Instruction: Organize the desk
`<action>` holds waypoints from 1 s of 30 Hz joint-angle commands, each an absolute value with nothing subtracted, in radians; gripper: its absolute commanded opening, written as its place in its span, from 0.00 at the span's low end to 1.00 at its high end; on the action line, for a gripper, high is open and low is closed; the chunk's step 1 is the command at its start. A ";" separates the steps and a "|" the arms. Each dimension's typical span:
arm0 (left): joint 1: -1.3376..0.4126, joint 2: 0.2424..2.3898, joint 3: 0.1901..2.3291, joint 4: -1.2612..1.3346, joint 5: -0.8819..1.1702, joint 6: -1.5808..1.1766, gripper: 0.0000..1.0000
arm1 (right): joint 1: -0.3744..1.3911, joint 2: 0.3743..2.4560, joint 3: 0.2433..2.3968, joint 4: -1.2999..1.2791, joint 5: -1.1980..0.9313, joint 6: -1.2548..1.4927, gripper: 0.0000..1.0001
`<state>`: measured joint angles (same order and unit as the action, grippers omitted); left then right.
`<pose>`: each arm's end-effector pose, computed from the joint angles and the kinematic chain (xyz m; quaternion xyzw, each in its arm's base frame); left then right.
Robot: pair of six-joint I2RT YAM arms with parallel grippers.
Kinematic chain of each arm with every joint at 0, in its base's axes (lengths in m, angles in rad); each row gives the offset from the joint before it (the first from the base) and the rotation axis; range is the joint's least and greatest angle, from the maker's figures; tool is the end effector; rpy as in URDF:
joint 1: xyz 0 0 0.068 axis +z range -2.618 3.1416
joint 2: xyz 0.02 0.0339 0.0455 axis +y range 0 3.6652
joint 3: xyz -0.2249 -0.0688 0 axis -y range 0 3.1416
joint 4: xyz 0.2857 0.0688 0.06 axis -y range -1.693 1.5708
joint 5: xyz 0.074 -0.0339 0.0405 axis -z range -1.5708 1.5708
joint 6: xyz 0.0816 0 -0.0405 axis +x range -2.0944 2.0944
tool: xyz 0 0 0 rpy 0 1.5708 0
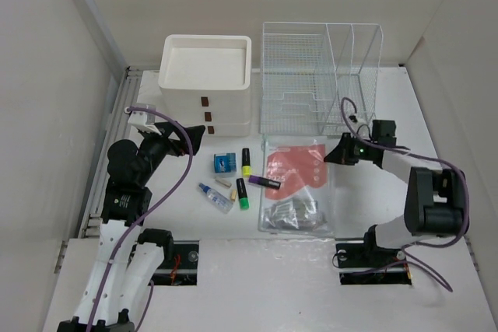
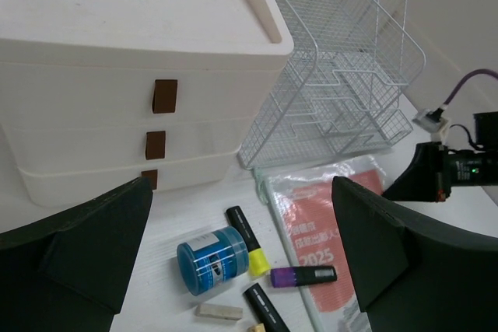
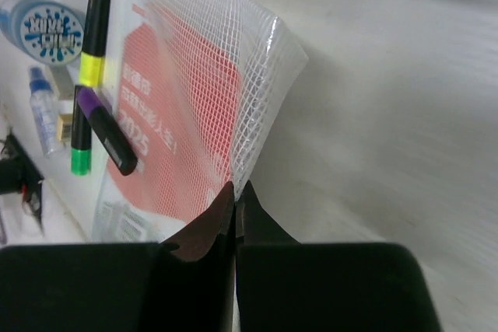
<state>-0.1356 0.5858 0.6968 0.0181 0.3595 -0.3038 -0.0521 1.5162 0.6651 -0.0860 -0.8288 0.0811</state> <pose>0.2528 -0.0635 0.3485 0.0793 0.6584 -0.2763 0.6957 0.3203 0.0435 0.0587 -0.0673 0.8762 0.3867 0.2796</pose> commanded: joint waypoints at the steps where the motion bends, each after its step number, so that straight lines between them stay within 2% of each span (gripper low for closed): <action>1: -0.137 0.574 0.718 0.071 0.376 -0.291 1.00 | -0.118 1.369 0.730 -0.179 -0.818 -0.026 0.00; 7: -0.137 0.574 0.718 0.071 0.385 -0.291 1.00 | -0.118 1.157 0.798 -0.271 -0.759 -0.135 0.00; 20: -0.137 0.565 0.718 0.071 0.385 -0.291 1.00 | -0.118 0.846 0.977 -0.488 -0.765 -0.247 0.00; 30: -0.137 0.574 0.709 0.071 0.385 -0.291 1.00 | -0.098 0.802 1.281 -0.549 -0.736 -0.247 0.00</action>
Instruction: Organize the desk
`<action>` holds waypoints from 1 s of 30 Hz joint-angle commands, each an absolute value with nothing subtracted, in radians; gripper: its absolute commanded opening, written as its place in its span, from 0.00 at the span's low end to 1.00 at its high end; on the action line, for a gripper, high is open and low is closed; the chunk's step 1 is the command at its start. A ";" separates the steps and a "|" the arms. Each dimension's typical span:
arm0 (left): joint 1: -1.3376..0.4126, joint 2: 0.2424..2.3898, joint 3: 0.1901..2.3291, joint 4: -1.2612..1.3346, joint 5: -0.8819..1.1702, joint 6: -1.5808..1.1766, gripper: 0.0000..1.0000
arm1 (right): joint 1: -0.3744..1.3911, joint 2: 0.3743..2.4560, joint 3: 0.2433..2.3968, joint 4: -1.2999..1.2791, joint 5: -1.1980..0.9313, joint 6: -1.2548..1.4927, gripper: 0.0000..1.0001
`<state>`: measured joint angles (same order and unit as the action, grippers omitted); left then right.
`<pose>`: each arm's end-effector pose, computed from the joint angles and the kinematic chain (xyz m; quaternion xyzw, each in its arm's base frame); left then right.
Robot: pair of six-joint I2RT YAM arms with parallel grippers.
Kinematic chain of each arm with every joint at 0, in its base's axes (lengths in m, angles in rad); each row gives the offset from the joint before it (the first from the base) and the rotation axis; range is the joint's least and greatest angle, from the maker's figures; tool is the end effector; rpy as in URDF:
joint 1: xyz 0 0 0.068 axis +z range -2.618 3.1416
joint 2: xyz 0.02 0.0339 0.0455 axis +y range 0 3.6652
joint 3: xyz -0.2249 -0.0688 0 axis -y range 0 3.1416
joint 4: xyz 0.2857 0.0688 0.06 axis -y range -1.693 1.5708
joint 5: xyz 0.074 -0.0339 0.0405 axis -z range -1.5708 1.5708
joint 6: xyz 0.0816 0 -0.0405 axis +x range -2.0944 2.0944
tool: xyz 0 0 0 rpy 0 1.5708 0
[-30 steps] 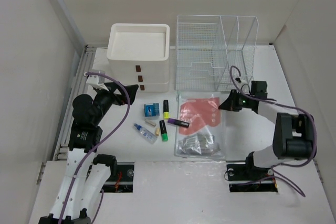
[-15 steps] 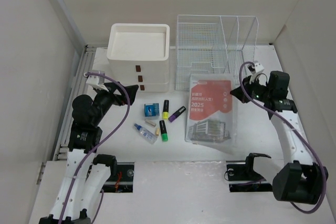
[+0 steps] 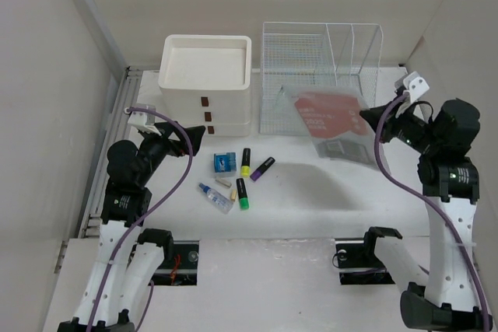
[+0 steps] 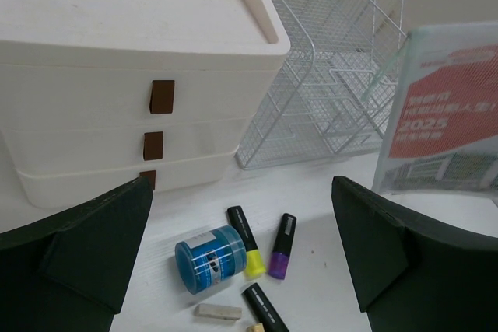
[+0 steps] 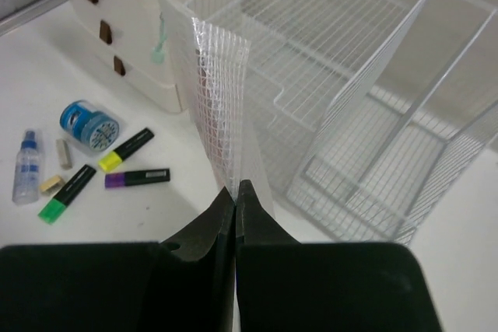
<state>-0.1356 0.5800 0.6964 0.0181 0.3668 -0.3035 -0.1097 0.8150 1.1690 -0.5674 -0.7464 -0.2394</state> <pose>0.2512 -0.0638 0.3497 0.0826 0.6562 -0.2784 0.6965 0.2484 0.0284 0.4041 -0.2754 0.7085 0.1780 0.6250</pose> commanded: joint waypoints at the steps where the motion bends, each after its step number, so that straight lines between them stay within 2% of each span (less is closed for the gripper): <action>1: -0.137 0.574 0.709 0.071 0.385 -0.291 1.00 | -0.098 0.802 1.299 -0.549 -0.727 -0.235 0.00; 11: -0.137 0.574 0.709 0.071 0.385 -0.291 1.00 | -0.098 0.825 1.482 -0.416 -0.540 -0.164 0.00; 30: -0.137 0.574 0.709 0.071 0.394 -0.291 1.00 | -0.118 0.922 1.591 -0.218 -0.173 -0.061 0.00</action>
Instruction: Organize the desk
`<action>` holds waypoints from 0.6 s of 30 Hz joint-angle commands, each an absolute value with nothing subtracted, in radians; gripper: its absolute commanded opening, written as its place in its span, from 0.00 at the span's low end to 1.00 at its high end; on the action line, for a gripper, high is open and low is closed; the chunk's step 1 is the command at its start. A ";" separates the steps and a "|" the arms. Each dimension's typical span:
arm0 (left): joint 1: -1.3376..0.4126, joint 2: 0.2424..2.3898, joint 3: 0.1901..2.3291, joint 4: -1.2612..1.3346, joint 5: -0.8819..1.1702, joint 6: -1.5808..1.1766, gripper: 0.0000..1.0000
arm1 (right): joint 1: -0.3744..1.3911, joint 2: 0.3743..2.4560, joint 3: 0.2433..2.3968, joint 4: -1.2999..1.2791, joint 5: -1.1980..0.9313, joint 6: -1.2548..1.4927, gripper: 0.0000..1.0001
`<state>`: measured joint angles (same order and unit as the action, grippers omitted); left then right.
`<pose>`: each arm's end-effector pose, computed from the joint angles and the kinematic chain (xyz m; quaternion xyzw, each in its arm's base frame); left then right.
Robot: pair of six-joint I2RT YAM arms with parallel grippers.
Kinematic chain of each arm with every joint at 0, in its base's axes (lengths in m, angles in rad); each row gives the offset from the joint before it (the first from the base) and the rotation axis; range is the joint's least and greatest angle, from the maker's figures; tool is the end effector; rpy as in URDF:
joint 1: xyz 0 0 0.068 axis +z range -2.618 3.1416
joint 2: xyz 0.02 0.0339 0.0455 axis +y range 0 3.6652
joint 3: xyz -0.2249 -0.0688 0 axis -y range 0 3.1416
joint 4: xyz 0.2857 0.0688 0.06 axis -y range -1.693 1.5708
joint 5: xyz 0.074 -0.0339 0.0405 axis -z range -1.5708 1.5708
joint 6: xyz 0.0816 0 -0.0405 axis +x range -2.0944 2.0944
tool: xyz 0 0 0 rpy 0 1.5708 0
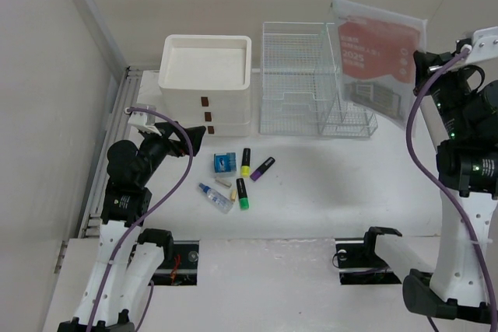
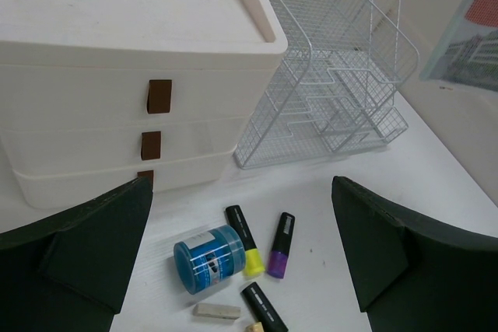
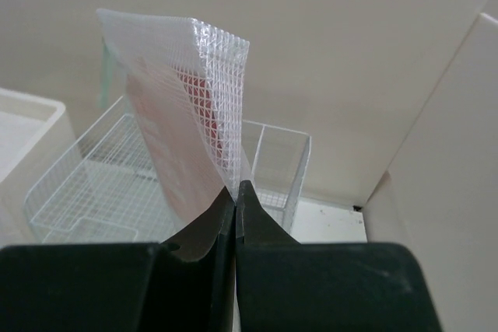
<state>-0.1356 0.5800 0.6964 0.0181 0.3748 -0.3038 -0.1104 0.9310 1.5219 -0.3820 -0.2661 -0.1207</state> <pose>0.2509 -0.0644 0.3496 0.0855 0.6560 -0.2809 0.6953 0.2399 -0.0050 0.5346 -0.1063 0.6234 -0.0058 0.7746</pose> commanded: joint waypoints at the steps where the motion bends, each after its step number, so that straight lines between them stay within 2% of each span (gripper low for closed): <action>1: -0.137 0.574 0.709 0.071 0.394 -0.291 1.00 | -0.118 0.936 1.601 -0.209 -0.161 -0.046 0.00; 18: -0.137 0.574 0.700 0.080 0.403 -0.291 1.00 | -0.118 1.042 1.459 0.049 -0.009 0.084 0.00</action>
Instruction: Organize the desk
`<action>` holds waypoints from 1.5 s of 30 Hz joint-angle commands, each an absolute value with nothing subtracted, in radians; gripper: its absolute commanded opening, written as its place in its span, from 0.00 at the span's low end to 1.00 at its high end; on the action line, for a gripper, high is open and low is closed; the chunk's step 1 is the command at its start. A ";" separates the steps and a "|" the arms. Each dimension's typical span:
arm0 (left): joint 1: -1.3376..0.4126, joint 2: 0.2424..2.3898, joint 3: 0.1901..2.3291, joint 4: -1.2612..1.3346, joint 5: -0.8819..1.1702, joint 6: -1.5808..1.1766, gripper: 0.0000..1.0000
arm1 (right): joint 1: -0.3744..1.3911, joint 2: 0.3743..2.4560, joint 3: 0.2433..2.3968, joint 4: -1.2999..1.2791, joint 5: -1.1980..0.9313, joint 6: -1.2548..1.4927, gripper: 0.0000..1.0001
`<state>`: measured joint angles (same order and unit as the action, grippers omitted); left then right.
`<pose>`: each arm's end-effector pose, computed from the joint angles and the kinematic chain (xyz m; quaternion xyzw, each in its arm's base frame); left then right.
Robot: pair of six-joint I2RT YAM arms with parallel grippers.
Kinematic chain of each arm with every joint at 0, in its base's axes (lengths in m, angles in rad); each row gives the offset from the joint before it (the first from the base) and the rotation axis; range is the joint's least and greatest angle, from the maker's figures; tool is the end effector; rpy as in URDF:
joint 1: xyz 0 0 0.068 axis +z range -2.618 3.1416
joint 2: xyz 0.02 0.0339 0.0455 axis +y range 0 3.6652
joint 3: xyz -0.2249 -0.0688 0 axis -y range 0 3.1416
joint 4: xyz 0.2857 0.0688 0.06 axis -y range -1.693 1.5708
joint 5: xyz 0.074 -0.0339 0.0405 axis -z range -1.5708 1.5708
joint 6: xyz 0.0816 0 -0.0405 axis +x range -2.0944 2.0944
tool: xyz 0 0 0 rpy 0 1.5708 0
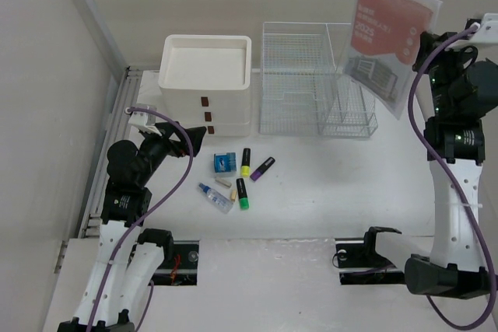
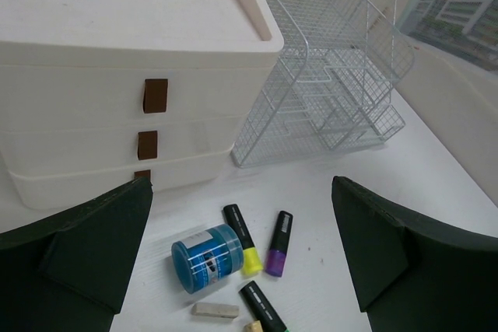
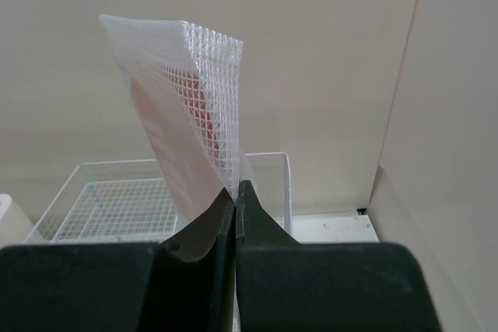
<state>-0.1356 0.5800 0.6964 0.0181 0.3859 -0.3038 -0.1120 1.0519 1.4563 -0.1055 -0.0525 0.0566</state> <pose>0.2504 -0.0652 0.3496 0.0896 0.6556 -0.2842 0.6938 0.2947 -0.0288 0.5222 0.0290 0.5934 -0.0067 0.8044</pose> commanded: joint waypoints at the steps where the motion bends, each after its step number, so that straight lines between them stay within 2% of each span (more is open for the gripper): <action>1: -0.137 0.583 0.699 0.080 0.403 -0.291 1.00 | -0.107 1.042 1.442 0.060 -0.009 0.084 0.00; 8: -0.137 0.592 0.699 0.089 0.403 -0.291 1.00 | -0.008 1.062 1.325 0.185 0.047 0.038 0.00; 17: -0.137 0.623 0.699 0.089 0.403 -0.291 1.00 | 0.133 1.216 1.267 0.351 0.150 -0.005 0.00; 33: -0.137 0.632 0.690 0.098 0.367 -0.282 1.00 | 0.153 1.359 1.037 0.846 0.147 0.055 0.00; 45: -0.137 0.652 0.690 0.098 0.357 -0.282 1.00 | 0.153 1.522 0.989 1.120 0.089 0.069 0.00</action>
